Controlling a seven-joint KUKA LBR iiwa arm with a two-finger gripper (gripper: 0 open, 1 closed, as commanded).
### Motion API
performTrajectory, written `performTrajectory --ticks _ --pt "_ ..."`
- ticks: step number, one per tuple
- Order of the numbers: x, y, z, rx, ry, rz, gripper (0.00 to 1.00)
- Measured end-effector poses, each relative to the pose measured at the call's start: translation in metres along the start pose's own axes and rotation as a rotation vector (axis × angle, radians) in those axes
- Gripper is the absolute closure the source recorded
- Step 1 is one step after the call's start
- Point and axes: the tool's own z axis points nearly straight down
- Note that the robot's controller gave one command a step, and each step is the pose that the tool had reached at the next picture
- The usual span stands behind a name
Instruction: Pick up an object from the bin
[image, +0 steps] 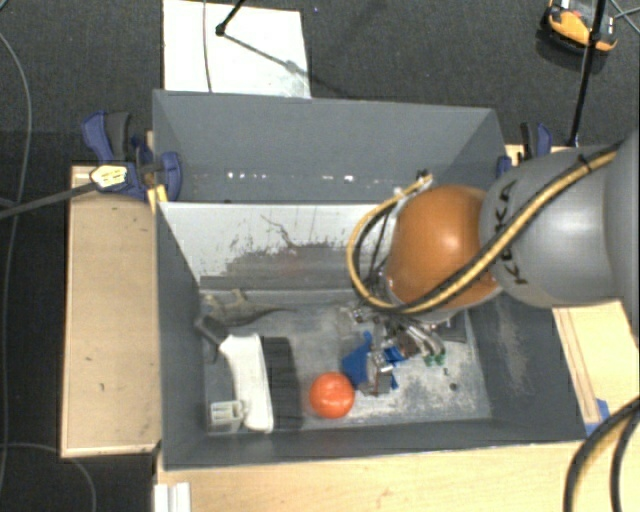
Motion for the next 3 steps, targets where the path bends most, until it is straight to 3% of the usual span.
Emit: performTrajectory --ticks 2,3 --pt "-0.009 -0.012 0.031 0.000 0.002 -0.141 0.00" --pt "-0.018 -0.006 0.027 -0.001 0.000 -0.160 1.00"
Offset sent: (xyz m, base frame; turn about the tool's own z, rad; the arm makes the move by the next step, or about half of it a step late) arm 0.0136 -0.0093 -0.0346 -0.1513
